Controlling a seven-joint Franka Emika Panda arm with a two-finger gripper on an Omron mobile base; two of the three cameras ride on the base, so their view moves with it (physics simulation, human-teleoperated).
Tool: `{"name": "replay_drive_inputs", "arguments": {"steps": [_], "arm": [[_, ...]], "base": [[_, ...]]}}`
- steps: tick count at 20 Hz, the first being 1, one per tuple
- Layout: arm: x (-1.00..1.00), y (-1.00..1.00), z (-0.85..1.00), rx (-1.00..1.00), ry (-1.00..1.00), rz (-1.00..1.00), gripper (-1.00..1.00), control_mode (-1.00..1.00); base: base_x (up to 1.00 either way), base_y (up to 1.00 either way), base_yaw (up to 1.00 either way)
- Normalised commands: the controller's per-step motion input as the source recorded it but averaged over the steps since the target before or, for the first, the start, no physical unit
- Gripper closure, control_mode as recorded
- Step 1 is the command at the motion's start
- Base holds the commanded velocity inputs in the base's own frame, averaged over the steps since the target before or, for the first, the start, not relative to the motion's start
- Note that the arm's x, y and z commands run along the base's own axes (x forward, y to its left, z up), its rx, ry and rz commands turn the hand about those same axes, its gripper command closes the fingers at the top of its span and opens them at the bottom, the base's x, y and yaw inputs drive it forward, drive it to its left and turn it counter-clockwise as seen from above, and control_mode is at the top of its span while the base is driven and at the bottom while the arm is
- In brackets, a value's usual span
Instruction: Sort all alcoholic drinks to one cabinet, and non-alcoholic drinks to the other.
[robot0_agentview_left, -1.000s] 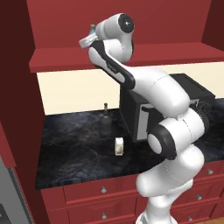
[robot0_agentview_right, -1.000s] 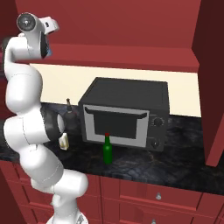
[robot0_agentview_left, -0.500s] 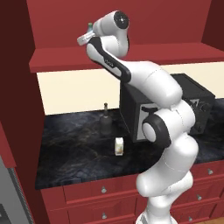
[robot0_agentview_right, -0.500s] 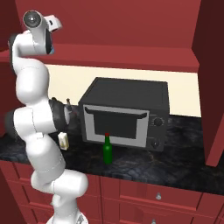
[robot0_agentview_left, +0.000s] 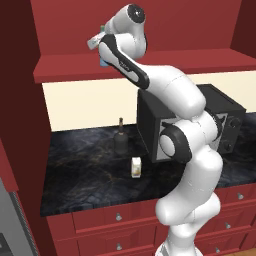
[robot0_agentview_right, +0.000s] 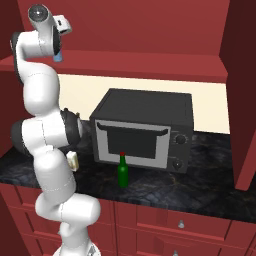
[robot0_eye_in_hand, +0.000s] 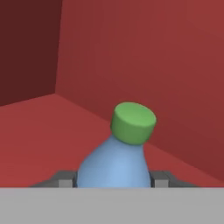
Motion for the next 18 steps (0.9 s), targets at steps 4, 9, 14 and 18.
{"name": "replay_drive_inputs", "arguments": {"steps": [4,9,14,18], "arm": [[0.15,-0.23,0.0,0.0,0.0,0.0,-1.0,-1.0],[0.01,-0.36,0.0,0.01,0.0,0.0,-1.0,-1.0],[-0.42,-0.45,0.0,0.06,0.0,-0.01,-1.0,-1.0],[-0.69,-0.54,-0.21,0.06,0.0,-0.04,-1.0,-1.0]], "base": [[0.0,0.0,0.0],[0.0,0.0,0.0],[0.0,0.0,0.0],[0.0,0.0,0.0]]}}
